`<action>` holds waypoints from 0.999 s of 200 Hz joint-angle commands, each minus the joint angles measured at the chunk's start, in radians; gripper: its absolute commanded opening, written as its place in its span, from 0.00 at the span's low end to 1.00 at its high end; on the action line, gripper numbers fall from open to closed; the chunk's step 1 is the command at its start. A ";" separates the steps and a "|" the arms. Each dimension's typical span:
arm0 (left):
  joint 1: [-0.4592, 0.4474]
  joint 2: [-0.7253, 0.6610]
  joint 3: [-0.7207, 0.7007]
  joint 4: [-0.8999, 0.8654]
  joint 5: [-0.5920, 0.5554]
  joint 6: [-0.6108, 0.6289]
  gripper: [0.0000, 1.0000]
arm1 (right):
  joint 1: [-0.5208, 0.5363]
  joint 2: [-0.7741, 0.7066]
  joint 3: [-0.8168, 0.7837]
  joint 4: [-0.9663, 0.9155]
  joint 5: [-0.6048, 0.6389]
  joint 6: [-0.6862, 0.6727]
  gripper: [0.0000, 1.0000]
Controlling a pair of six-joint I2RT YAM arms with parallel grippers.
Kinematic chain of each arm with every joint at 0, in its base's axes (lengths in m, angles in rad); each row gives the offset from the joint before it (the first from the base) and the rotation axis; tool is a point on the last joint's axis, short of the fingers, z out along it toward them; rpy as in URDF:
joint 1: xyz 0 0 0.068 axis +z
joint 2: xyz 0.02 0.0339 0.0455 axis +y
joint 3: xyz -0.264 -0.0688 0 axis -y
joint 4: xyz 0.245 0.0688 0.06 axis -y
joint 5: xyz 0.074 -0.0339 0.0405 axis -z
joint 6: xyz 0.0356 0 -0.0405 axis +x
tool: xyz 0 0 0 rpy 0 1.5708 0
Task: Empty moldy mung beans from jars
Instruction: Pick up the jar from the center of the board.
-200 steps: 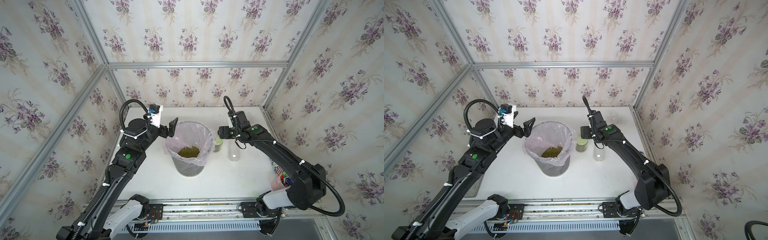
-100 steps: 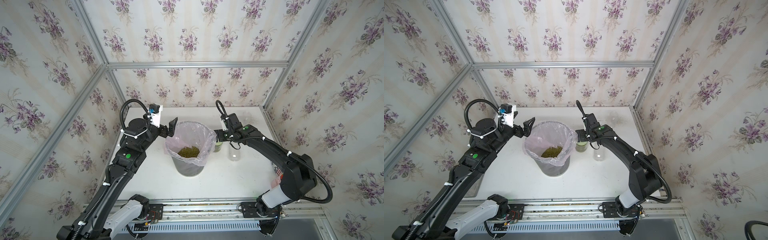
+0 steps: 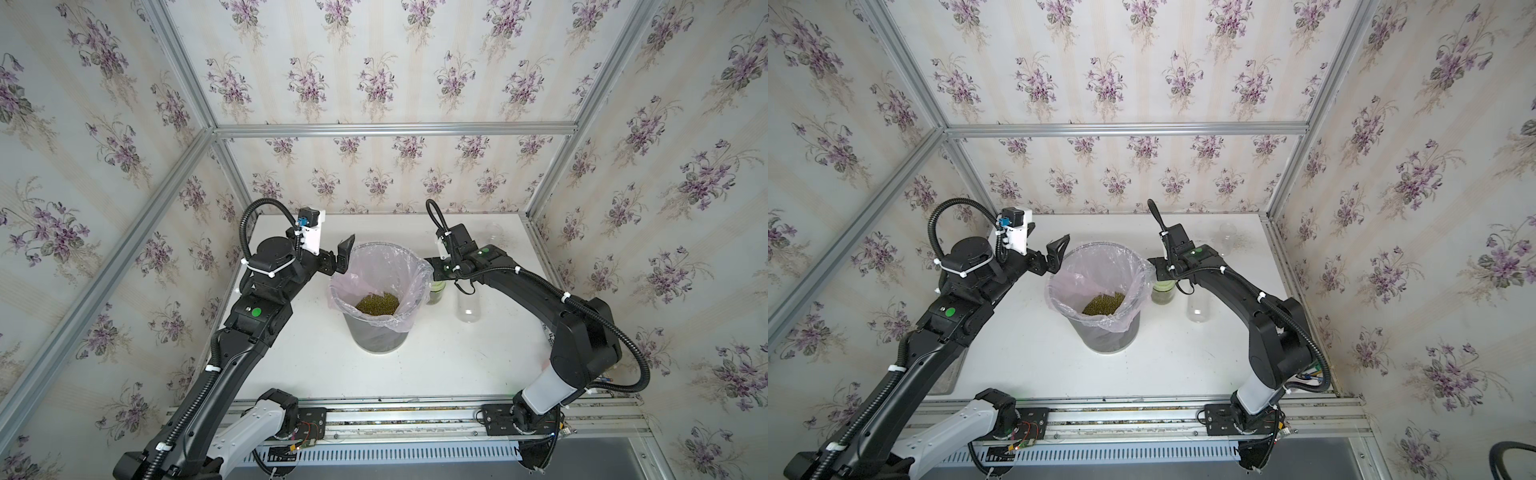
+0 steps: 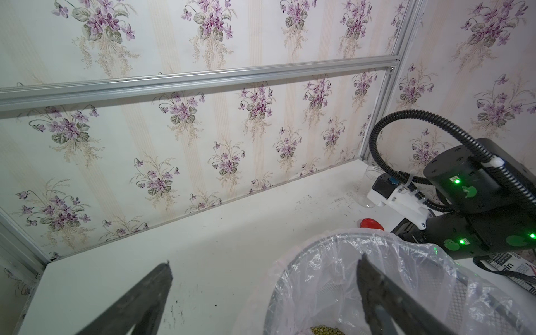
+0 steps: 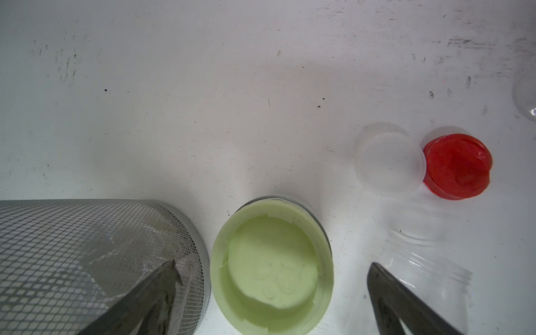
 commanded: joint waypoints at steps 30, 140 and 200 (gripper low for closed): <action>0.002 -0.002 -0.002 0.019 0.023 -0.002 1.00 | 0.001 0.023 0.013 -0.010 -0.004 0.015 0.99; 0.005 0.004 0.000 0.019 0.019 -0.017 1.00 | 0.001 0.065 0.029 -0.048 -0.009 0.034 1.00; 0.005 -0.007 0.001 0.020 0.017 -0.019 1.00 | 0.007 0.088 0.027 -0.057 -0.027 0.037 1.00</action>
